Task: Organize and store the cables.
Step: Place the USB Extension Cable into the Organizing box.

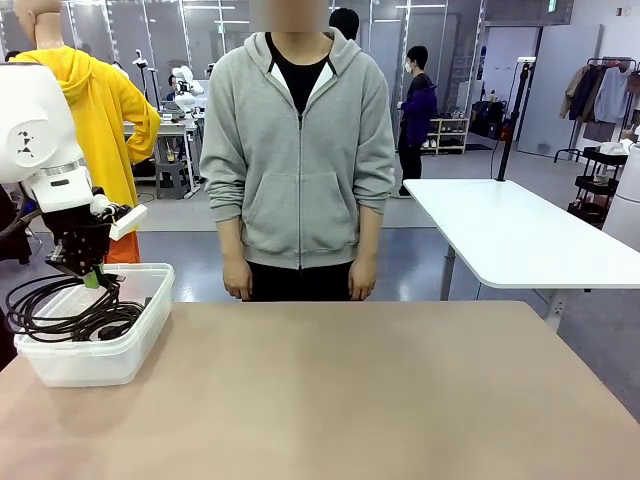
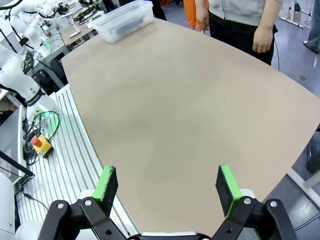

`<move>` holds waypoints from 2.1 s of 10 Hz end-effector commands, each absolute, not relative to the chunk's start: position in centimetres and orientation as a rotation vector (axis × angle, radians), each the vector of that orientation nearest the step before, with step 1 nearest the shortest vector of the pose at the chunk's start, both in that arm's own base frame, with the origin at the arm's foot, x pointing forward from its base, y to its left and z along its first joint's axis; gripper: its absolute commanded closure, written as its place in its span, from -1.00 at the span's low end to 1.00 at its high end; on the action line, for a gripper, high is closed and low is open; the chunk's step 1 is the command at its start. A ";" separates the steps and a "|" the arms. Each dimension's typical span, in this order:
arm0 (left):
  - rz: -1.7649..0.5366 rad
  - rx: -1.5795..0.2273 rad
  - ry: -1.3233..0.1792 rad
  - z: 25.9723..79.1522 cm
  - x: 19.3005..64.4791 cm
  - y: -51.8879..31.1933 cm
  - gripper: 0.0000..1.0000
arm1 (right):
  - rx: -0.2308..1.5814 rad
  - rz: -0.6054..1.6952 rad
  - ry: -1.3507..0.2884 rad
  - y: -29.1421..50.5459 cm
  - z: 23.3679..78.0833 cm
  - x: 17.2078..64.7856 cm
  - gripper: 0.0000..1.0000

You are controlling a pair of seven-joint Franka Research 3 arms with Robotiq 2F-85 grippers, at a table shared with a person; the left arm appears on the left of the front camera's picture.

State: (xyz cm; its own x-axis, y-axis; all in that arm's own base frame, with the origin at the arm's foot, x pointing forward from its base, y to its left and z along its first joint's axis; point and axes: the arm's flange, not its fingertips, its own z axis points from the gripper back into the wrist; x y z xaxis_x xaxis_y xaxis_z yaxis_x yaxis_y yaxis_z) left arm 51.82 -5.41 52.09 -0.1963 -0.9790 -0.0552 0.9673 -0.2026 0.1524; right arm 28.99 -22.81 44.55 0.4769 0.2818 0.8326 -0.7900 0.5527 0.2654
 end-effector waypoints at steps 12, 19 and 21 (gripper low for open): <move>-1.754 0.057 -0.043 40.8 66.3 -1.4 0.71 | 0.711 0.741 -0.829 -22.9 44.6 28.8 -1.00; -1.751 0.034 -0.056 41.1 65.4 -1.3 -1.00 | 0.711 0.741 -0.829 -22.9 44.6 28.8 -1.00; -1.718 0.024 -0.087 42.1 65.0 -0.8 -0.98 | 0.711 0.741 -0.829 -22.9 44.6 28.8 -1.00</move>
State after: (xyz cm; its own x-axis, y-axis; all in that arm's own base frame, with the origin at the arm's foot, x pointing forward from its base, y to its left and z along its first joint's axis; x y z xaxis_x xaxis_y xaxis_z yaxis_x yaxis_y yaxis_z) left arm 65.48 -1.28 41.36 -0.1590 -0.9872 -0.0108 0.9846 -0.1593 0.0722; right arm 29.02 -22.76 44.58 0.4768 0.2835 0.8320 -0.7905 0.5522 0.2648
